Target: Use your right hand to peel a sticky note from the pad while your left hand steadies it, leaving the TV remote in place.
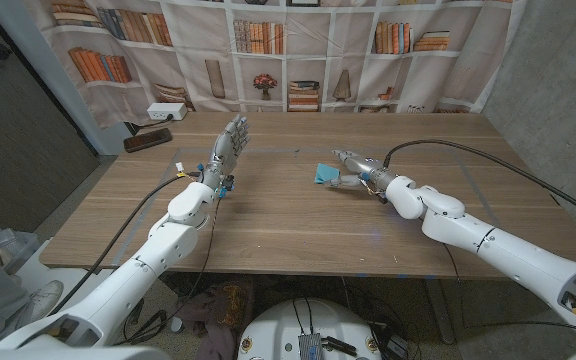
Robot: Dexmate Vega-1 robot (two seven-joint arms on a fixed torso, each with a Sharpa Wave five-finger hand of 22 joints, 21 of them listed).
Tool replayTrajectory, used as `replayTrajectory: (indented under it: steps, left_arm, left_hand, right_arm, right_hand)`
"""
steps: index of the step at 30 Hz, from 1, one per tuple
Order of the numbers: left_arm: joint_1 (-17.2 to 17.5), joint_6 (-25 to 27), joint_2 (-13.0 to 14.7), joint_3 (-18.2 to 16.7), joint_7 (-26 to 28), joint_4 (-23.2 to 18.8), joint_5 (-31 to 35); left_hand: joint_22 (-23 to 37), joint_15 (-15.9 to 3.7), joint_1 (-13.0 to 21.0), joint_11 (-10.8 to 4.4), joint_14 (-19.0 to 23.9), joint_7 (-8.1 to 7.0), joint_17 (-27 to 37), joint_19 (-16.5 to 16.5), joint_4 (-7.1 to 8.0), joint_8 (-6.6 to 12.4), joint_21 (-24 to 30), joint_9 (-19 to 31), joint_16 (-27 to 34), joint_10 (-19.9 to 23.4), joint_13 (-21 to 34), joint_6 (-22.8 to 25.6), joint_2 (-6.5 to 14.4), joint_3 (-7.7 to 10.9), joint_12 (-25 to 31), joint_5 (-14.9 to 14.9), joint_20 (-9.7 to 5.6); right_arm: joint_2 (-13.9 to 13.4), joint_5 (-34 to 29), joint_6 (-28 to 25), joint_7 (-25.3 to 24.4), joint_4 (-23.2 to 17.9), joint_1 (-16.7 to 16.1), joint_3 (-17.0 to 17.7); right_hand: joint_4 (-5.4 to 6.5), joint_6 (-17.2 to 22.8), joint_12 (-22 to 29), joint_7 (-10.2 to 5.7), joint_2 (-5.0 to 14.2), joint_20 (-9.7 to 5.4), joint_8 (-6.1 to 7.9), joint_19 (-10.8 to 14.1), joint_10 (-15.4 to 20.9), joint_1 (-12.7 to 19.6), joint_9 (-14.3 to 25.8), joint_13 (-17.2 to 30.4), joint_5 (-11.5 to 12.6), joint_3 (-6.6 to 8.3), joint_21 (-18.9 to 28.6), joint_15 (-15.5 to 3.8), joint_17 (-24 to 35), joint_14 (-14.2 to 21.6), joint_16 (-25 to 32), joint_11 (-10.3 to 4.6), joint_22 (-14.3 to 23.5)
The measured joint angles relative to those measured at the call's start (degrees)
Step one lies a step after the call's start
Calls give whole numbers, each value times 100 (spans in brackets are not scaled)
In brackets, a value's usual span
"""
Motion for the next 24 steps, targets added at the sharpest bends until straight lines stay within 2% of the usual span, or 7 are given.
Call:
replayTrajectory:
  steps: [2,6,13,24]
  left_arm:
    - [11,2,3,-1,3,-11,-1]
    - [36,13,11,-5,15,-42,-4]
    - [88,25,34,-23,52,-102,-8]
    - [133,28,12,-32,41,-132,-77]
  left_hand:
    - [0,0,0,0,0,0,0,0,0,0,0,0,0,0,0,0,0,0,0,0,0]
    - [0,0,0,0,0,0,0,0,0,0,0,0,0,0,0,0,0,0,0,0,0]
    - [0,0,0,0,0,0,0,0,9,0,0,0,0,0,0,0,0,-42,0,0,0]
    - [0,0,0,-20,0,0,0,0,9,0,0,0,0,20,-1,0,0,-42,0,0,0]
  right_arm:
    - [5,-12,-8,-12,0,-3,-10]
    - [20,-66,-13,-26,1,-2,-60]
    - [51,-143,-12,-7,50,59,-142]
    - [127,-235,23,34,169,171,-231]
  right_hand:
    - [-33,-8,38,-44,46,0,8,0,17,86,0,27,0,33,0,-33,0,33,0,-153,0]
    - [-57,22,46,-74,44,-20,8,20,30,159,-8,58,44,57,0,-46,0,19,0,-175,0]
    - [-24,-10,127,-3,21,-31,8,9,120,182,-14,90,44,90,0,-54,0,11,0,124,0]
    - [0,4,171,11,81,-30,8,9,134,243,-13,113,44,113,0,-33,0,32,0,111,0]
